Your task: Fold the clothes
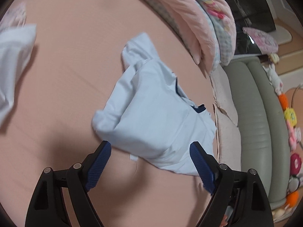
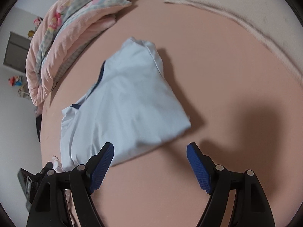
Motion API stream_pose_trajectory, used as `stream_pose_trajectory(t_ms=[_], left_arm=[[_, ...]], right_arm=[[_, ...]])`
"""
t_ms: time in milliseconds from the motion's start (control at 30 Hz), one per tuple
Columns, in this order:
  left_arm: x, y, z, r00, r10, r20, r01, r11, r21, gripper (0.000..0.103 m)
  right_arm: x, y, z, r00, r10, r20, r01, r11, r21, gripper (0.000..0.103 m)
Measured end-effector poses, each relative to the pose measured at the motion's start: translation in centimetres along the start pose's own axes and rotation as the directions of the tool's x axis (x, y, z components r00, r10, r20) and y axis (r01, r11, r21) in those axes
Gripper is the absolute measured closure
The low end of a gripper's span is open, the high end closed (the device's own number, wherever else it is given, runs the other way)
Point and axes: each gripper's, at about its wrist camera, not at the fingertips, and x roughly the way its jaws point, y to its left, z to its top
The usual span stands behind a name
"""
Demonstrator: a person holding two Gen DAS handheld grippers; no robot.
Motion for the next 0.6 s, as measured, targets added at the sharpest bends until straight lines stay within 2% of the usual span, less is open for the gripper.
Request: stream_pose_trajectory(t_ms=[200,300,367,467,600], left_arm=[[1.2,2.0,-0.7,0.996,-0.084,-0.016,0.082,0.990,-0.113,0.018],[1.7,2.2,-0.7,0.994,-0.110,-0.016,0.107,0.986,-0.130,0.018],[2.0,2.3,-0.7,0.993,-0.118,-0.016,0.115,0.985,-0.126,0.018],[2.8,2.7,-0.9,0.988,-0.153,-0.024,0.148,0.978,-0.147,0.018],[3.3,2.7,-0.7,0.982,-0.188,0.010,0.187,0.970,-0.156,0.018]], right_arm=[[1.6,-2.5,-1.6,0.989,0.148,0.000,-0.146,0.973,0.181,0.024],[1.9,-3.5,-2.0,0.981,0.192,0.040,-0.196,0.950,0.242,0.023],[1.9,-3.9,-2.1,0.973,0.222,0.068,-0.233,0.936,0.265,0.018],[2.2,-4.2,-2.1,0.961,0.257,0.099,-0.274,0.921,0.278,0.017],[2.7,-4.7,-2.1,0.941,0.307,0.145,-0.338,0.893,0.299,0.017]])
